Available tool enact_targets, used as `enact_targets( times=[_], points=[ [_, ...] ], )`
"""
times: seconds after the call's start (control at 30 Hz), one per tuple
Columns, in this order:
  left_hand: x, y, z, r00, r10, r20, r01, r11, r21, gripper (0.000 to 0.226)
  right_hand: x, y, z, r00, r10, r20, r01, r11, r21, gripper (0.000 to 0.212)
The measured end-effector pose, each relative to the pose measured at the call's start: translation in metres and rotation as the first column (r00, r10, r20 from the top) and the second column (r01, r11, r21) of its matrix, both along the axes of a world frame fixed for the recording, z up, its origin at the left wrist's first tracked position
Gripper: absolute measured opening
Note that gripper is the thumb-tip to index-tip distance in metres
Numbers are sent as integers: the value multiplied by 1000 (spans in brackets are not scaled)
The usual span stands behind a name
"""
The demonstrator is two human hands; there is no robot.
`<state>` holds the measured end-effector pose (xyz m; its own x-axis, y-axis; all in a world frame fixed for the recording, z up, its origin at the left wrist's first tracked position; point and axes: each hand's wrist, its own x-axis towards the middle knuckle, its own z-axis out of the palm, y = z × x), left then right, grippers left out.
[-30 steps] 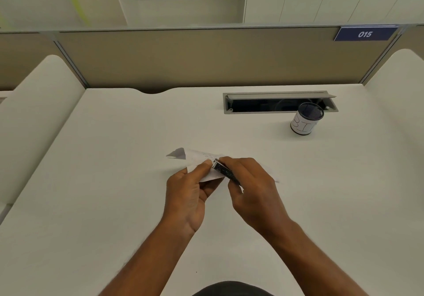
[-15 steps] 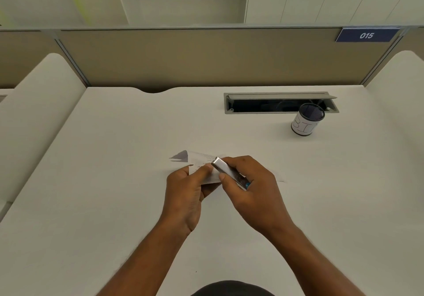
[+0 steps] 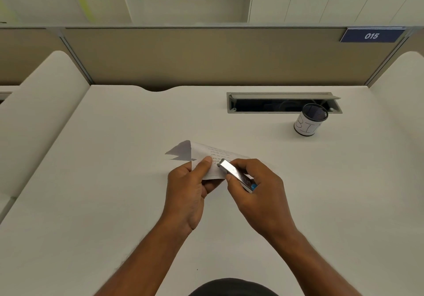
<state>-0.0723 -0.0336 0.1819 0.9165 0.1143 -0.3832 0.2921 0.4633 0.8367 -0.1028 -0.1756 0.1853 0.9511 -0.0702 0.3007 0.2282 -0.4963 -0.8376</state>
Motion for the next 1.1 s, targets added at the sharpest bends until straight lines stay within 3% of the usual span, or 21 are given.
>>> enact_targets(
  times=[0.27, 0.57, 0.77, 1.1],
  points=[
    [-2, -3, 1, 999, -8, 50, 2, 993, 117, 18, 1, -2, 0, 998, 12, 61, -6, 995, -102, 24],
    [-4, -5, 5, 998, 6, 70, -16, 991, 133, 27, 4, 0, 2, 993, 54, 105, -37, 987, -159, 29],
    [-5, -8, 5, 999, 25, 29, -27, 996, 82, 15, 6, -1, 1, 988, 83, 129, -54, 975, -215, 27],
    [-4, -8, 4, 999, 31, 26, -32, 998, 45, 18, 2, -6, -2, 991, 56, 120, -34, 983, -178, 27]
  ],
)
